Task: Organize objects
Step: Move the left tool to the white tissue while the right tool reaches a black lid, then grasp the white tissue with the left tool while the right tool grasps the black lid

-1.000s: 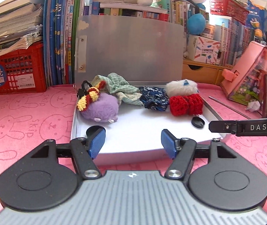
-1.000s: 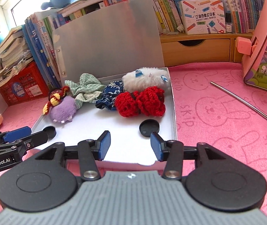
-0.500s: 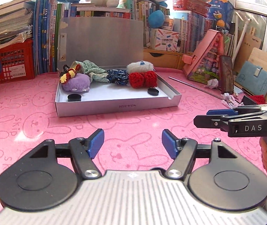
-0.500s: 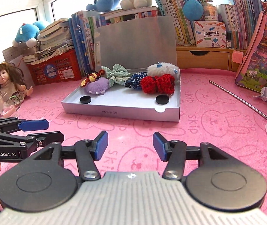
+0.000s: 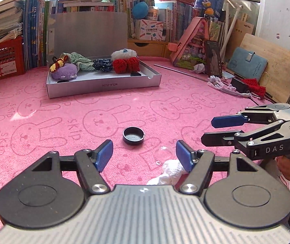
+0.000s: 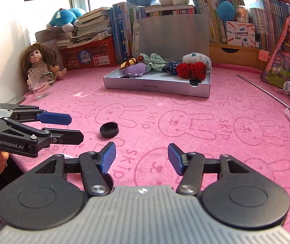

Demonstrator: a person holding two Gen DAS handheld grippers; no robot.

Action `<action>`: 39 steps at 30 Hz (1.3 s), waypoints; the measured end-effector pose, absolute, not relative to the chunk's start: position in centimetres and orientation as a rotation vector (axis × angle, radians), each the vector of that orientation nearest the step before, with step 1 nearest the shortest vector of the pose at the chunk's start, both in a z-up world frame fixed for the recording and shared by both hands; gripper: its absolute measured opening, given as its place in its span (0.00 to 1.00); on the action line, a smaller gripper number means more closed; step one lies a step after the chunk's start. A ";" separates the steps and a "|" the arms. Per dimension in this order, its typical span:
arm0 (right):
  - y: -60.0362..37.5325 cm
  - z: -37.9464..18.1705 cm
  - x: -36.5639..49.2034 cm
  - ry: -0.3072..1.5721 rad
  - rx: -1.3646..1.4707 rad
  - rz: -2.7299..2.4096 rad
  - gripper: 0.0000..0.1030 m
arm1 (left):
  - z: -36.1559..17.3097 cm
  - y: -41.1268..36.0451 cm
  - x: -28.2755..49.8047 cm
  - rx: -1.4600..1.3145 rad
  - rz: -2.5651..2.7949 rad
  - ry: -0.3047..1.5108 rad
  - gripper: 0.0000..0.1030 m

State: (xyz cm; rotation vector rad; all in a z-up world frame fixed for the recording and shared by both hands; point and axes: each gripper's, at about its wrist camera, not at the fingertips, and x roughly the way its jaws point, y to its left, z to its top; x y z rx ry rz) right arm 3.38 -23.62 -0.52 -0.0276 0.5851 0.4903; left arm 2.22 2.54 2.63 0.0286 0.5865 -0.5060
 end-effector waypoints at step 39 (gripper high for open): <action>-21.6 -3.1 1.6 0.617 -0.125 0.475 0.42 | -0.7 -1.3 1.1 0.159 -0.558 0.625 0.50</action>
